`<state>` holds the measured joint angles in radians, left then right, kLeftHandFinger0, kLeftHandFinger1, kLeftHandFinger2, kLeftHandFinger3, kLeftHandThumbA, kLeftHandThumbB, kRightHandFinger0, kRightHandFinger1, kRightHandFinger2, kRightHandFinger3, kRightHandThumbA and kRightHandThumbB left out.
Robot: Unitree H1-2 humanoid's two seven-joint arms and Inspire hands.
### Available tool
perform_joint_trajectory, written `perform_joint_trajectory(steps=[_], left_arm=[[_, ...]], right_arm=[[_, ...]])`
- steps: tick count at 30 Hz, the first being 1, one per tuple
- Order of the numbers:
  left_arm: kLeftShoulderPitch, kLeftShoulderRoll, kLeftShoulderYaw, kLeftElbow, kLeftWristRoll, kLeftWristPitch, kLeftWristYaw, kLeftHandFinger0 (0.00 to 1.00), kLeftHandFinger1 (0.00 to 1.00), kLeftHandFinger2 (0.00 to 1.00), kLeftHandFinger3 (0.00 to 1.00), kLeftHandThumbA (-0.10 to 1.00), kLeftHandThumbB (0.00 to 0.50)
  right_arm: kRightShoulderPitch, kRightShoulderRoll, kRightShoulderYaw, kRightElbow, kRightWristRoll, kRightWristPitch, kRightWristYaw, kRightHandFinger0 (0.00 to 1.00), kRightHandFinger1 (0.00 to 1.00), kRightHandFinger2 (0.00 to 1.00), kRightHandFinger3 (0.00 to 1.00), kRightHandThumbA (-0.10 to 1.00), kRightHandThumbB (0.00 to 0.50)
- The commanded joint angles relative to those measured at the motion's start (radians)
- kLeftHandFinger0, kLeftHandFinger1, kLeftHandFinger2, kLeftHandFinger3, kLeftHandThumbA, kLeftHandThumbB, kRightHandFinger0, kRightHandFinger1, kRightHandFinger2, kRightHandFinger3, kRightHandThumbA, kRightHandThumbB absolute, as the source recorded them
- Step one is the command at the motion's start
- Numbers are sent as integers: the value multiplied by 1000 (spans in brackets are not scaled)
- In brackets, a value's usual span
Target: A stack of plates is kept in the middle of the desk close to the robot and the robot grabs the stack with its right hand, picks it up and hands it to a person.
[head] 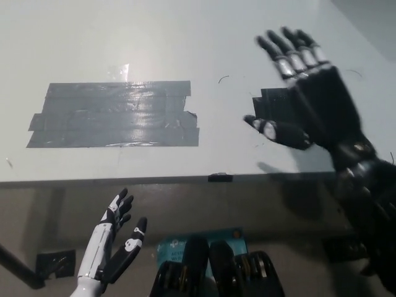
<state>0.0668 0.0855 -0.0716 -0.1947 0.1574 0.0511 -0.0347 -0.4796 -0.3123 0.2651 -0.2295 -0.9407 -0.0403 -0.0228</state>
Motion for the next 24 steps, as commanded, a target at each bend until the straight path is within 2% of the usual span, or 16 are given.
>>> perform_joint_trajectory(steps=[1, 7, 8, 11, 14, 15, 18, 20, 24], left_arm=[[-15, 11, 4, -26, -2, -16, -6, 992, 1000, 1000, 1000, 566, 0], [-19, 13, 4, -21, 1, -16, -5, 987, 1000, 1000, 1000, 554, 0], [-18, 13, 4, -21, 1, -16, -4, 986, 1000, 1000, 1000, 553, 0], [-9, 9, 2, -23, -1, -16, -4, 984, 1000, 1000, 1000, 557, 0], [-8, 11, -1, -21, 1, -21, -7, 981, 1000, 1000, 1000, 565, 0], [-8, 12, -1, -22, 2, -19, -7, 979, 1000, 1000, 1000, 585, 0], [-4, 11, -2, -25, 3, -19, -6, 980, 1000, 1000, 1000, 587, 0], [1, 11, -1, -32, 5, -16, -5, 976, 1000, 1000, 1000, 579, 0], [-6, 13, 2, -23, -2, -27, -5, 974, 1000, 1000, 1000, 560, 0]], right_arm=[[184, -8, -103, -330, 253, 48, 66, 1000, 1000, 1000, 1000, 953, 437], [386, 45, -114, -363, 309, -30, -29, 1000, 1000, 1000, 1000, 953, 373], [411, 59, -112, -349, 319, -40, -40, 1000, 1000, 1000, 1000, 966, 375], [503, 109, -99, -264, 369, -67, -53, 1000, 1000, 1000, 1000, 991, 330], [537, 135, -95, -202, 410, -91, -50, 1000, 1000, 1000, 1000, 966, 309], [547, 146, -90, -150, 419, -104, -47, 1000, 1000, 1000, 1000, 964, 285], [555, 157, -83, -58, 417, -121, -42, 1000, 1000, 1000, 1000, 962, 277], [541, 162, -77, 29, 441, -136, -27, 1000, 1000, 1000, 1000, 917, 268], [509, 163, -76, 90, 481, -91, 27, 1000, 1000, 1000, 1000, 897, 318]])
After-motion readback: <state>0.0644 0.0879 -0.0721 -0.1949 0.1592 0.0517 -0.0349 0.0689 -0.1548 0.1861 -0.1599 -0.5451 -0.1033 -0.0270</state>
